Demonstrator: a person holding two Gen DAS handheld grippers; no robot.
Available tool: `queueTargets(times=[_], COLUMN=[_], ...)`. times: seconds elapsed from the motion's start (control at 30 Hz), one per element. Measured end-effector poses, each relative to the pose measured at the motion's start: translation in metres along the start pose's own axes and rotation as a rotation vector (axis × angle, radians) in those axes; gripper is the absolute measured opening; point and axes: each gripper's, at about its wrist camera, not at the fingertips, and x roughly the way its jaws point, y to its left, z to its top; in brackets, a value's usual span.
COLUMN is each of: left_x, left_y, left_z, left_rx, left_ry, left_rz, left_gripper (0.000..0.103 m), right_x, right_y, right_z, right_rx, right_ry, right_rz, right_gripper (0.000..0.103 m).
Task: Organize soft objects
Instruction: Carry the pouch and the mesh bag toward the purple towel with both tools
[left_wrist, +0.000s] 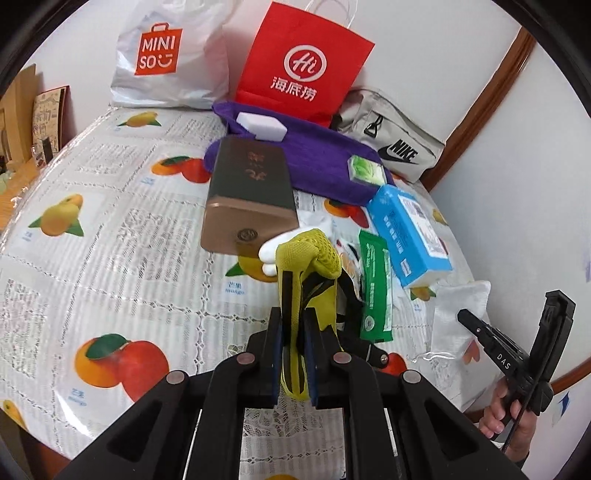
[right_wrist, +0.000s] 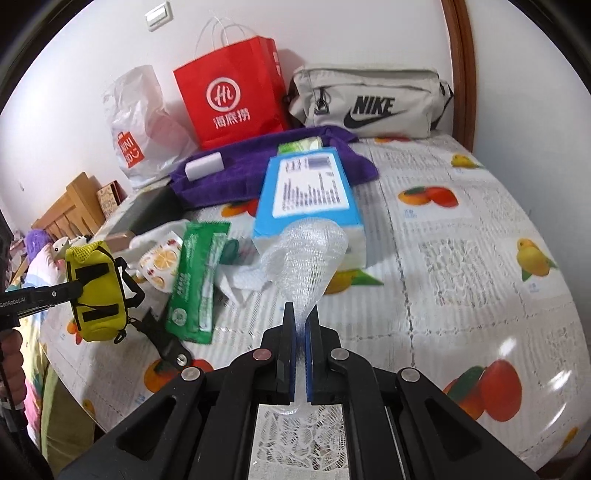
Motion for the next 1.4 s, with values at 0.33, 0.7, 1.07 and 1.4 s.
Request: queueTargets(times=[0.33, 0.7, 1.07, 1.4], left_x=[-0.019, -0.027, -0.014, 0.017], left_y=[-0.007, -0.016, -0.023, -0.018], left_z=[0.020, 0.054, 0.102, 0.145], left_rx=[0.013, 0.010, 0.017, -0.010], left_ry=[-0.044, -0.079, -0.092, -0.094], left_rz=[0.009, 0.005, 0.026, 0.031], left_gripper=[0.010, 0.010, 0.010, 0.010], right_x=[-0.020, -0.032, -0.010, 0.035], right_y=[0.010, 0.019, 0.026, 0.018], right_z=[0.026, 0.071, 0.131, 0.181], right_rx=[-0.019, -0.058, -0.080, -0.057], right_ry=[-0.055, -0.106, -0.151, -0.150], right_rz=[0.048, 0.099, 0.142, 0.150], right_gripper=[0.004, 0.004, 0.004, 0.004])
